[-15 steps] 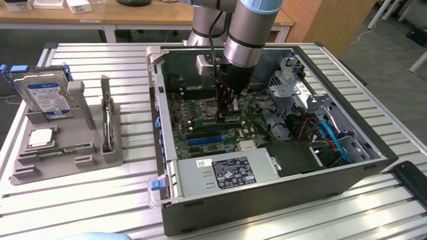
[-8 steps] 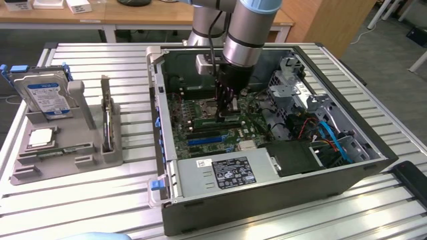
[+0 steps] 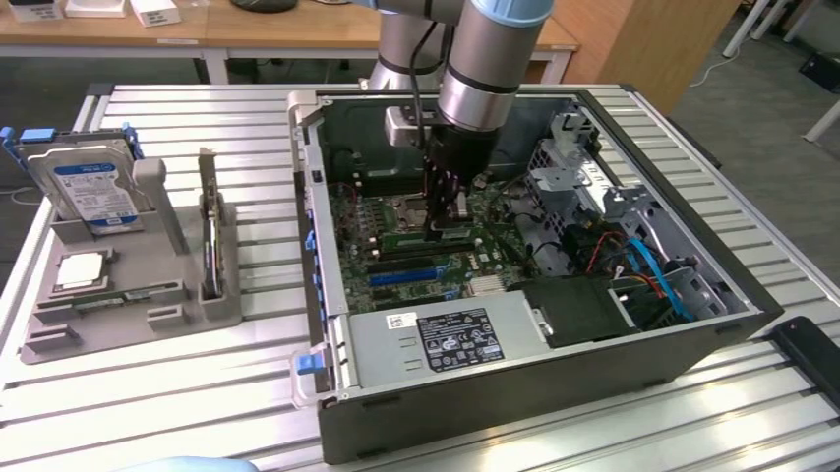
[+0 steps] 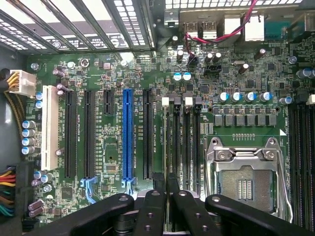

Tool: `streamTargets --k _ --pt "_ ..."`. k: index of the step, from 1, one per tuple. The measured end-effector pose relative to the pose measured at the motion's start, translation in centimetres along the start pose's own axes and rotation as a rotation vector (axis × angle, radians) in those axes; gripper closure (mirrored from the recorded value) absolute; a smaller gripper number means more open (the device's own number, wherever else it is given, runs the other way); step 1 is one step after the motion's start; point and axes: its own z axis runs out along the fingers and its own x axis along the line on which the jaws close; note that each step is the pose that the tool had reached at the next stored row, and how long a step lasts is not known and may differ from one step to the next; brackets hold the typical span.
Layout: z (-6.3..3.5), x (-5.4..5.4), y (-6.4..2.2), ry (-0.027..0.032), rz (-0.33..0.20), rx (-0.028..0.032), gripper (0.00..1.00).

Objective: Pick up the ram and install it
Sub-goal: 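Insert the ram into the slot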

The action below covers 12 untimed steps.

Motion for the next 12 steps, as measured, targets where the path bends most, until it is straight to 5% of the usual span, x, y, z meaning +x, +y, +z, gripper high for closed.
streamTargets --k 12 --pt "0.03 -0.14 0.0 0.0054 0.001 0.0001 0.87"
